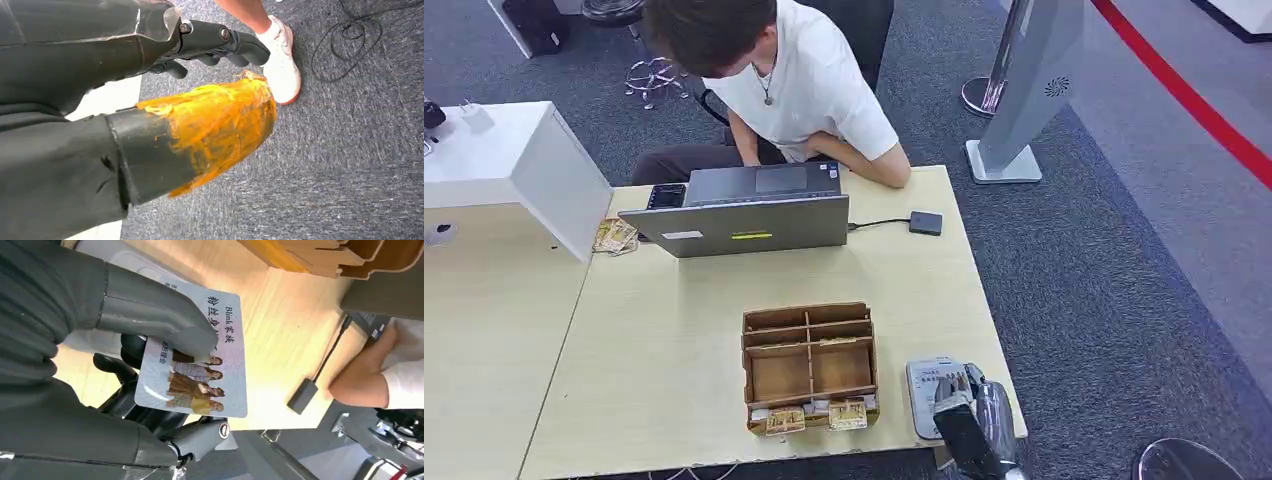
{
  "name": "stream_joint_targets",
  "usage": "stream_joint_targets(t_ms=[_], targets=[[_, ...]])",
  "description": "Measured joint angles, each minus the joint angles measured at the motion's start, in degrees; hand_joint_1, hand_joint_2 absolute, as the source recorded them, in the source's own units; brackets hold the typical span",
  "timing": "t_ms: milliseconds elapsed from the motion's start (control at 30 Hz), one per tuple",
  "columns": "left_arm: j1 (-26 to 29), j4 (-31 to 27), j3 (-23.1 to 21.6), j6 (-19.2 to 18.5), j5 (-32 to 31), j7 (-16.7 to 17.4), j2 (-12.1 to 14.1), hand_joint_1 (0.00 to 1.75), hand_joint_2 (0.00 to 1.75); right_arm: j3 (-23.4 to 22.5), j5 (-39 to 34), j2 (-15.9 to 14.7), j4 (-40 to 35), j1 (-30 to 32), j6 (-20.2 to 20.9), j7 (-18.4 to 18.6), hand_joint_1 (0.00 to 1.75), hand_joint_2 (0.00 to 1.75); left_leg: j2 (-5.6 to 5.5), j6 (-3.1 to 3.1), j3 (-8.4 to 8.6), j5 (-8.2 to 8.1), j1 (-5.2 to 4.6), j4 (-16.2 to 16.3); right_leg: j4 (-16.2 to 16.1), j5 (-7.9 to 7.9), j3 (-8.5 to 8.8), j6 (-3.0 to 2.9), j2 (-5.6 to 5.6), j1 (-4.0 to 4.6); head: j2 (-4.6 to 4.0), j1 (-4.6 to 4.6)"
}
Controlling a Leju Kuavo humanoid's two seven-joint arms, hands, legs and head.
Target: Pass the card to the sensor for recognition and then transmit it.
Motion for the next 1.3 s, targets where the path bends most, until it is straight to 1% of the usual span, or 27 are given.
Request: stream_joint_targets(t_ms=[967,1300], targets=[[0.0,0.0,0.4,0.0,0.0,-0.1,0.0,0.00,0.00,-4.4,4.7,0.9,5.4,-1.5,0.4,1.2,1.75,1.75,0.00,0.00,0.00,0.00,0.00,0.0,0.0,0.00,0.00,0.00,0.00,0.00,0.00,0.00],[0.0,0.0,0.9,-0.2,0.2,-0.5,-0.2,0.00,0.00,-5.5,7.8,1.0,6.6,-2.1,0.2,2.8,1.75,1.75,0.00,0.00,0.00,0.00,0.00,0.0,0.0,0.00,0.00,0.00,0.00,0.00,0.00,0.00]])
